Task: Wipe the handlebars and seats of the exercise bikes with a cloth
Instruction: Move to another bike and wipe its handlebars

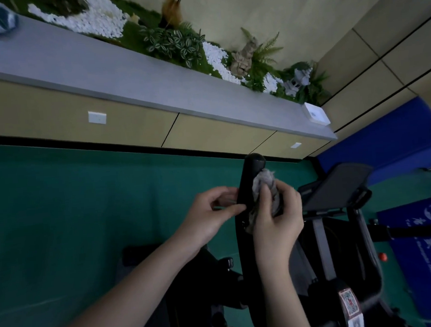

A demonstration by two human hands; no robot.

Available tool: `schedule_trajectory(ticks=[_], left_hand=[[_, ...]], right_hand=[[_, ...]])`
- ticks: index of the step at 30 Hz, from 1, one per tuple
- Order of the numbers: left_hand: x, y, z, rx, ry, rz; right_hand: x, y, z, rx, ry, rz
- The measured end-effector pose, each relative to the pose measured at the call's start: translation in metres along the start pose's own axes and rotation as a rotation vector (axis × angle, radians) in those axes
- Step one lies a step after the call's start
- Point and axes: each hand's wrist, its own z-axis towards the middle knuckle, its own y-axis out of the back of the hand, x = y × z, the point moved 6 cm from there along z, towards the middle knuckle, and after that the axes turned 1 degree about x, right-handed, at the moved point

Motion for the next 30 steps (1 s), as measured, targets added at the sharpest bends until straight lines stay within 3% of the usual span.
schedule_trajectory(ticks=[3,8,12,21,30], left_hand=[[0.003,0.001,0.001,-0.026,0.032,-0.041],[0.006,0.000,0.000,-0.020,0.021,-0.062],[0.006,0.001,0.000,-0.036,-0.002,-0.057],[0.008,0.001,-0.001,-0.095,0.004,-0.040],[0.008,0.003,0.000,-0.065,0.017,0.006]], right_hand=[[-0.001,-0.017,0.028,0.036,-0.153,0.094],[-0.016,-0.047,0.053,0.406,-0.571,0.506],[-0.034,-0.047,0.032,0.570,-0.661,0.527],[-0.029,-0.039,0.021,0.536,-0.647,0.562],[-0.028,-0.021,0.003,0.460,-0.403,0.443]])
